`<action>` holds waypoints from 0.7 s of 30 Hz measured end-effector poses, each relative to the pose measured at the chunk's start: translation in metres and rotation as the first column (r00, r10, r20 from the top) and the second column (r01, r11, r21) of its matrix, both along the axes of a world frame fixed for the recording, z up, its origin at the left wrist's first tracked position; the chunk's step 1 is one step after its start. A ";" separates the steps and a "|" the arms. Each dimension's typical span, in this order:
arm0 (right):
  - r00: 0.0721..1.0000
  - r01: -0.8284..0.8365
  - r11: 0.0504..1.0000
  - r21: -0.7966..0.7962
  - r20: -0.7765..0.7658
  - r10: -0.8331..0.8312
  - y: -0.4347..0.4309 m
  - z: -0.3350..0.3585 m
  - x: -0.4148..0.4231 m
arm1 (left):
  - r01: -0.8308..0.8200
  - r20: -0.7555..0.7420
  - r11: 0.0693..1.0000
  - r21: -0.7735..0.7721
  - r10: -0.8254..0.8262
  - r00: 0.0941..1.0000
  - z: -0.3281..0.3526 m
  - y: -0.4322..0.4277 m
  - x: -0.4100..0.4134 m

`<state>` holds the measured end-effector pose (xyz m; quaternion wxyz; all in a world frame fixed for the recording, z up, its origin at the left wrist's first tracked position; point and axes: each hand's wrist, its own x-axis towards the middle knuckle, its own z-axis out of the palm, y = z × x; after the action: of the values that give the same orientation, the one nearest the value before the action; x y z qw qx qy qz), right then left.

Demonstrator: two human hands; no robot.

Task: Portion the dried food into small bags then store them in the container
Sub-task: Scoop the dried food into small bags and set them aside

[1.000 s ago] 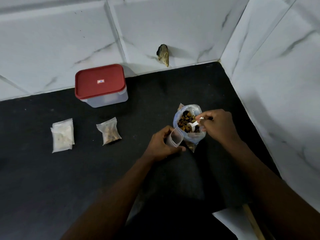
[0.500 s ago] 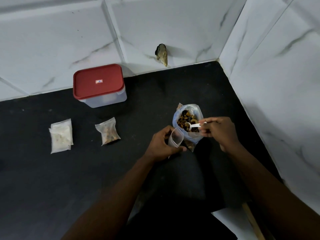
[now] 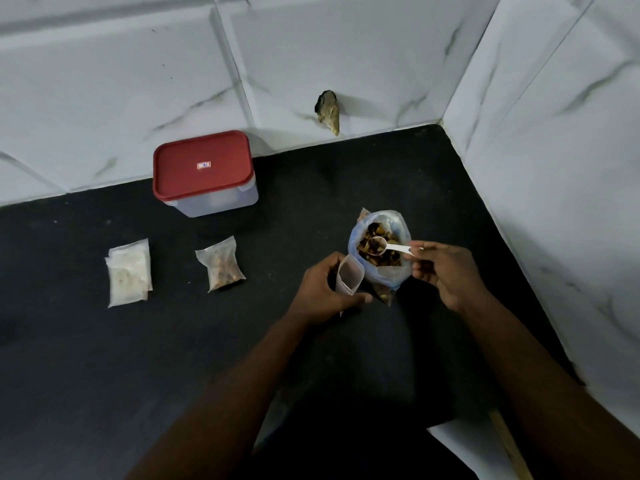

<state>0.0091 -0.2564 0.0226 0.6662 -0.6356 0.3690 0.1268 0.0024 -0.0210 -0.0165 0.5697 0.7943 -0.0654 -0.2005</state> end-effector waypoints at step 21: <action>0.934 -0.266 0.959 0.092 0.271 0.233 0.017 0.042 -0.016 | -0.112 0.100 0.993 -0.037 0.115 0.988 0.007 -0.003 0.011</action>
<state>-0.0071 -0.2396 0.0642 0.7260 -0.6445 0.1867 0.1502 0.0139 -0.0235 -0.0095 0.5883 0.7971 -0.0523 -0.1260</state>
